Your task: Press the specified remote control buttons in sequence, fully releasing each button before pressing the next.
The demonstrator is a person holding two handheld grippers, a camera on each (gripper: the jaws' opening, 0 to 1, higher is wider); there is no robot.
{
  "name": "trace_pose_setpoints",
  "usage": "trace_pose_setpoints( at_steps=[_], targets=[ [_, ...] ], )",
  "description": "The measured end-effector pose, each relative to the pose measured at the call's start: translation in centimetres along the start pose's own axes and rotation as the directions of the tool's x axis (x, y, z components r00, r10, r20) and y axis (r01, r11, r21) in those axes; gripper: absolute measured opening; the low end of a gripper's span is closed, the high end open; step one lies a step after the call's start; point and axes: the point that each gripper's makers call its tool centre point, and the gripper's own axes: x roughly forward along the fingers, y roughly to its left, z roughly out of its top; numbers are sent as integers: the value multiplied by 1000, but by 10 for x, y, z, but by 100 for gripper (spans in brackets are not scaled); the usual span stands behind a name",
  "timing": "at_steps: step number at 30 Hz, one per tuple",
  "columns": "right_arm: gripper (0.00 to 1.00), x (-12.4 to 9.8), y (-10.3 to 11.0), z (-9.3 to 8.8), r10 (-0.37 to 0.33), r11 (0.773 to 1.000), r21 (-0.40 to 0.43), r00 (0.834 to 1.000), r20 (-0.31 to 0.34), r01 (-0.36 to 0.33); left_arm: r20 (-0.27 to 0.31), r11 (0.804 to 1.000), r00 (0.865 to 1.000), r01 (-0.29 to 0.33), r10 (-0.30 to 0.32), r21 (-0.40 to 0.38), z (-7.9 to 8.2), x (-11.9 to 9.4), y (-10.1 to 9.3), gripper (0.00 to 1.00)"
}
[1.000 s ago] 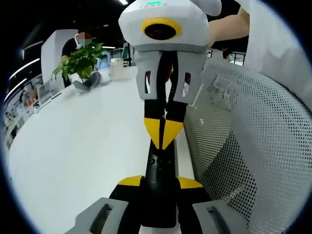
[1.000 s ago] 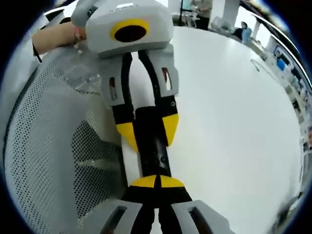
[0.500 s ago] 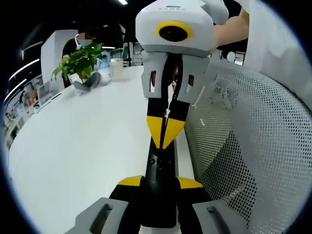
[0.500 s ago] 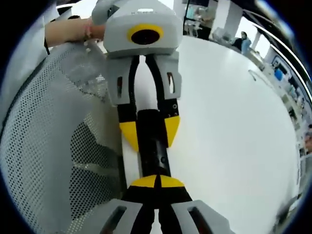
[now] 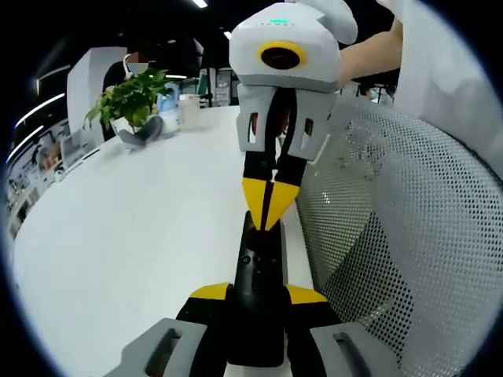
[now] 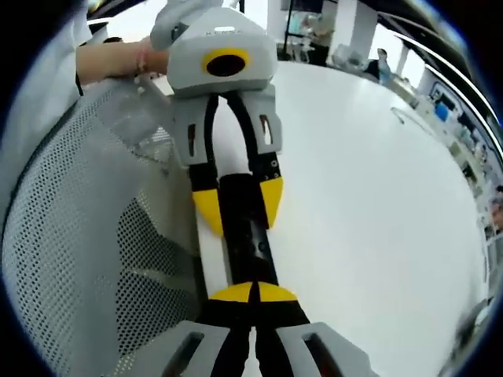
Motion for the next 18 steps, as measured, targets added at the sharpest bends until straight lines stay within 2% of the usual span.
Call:
trace_pose_setpoints(
  at_steps=[5,10,16,18],
  targets=[
    [0,-1,-1,-1,-1,999,33,1000,0,1,-2,1000,1000,0,0,3,0,0,0,25],
    [0,2,0,1,-8,999,-37,999,-44,7,-4,1000,1000,0,0,7,0,0,0,25],
    [0,3,-2,2,7,999,-39,998,-65,-10,-4,1000,1000,-1,1,7,0,1,0,25],
    [0,5,0,3,12,998,-64,997,-78,-17,-4,1000,1000,-1,1,8,0,0,0,25]
  ],
)
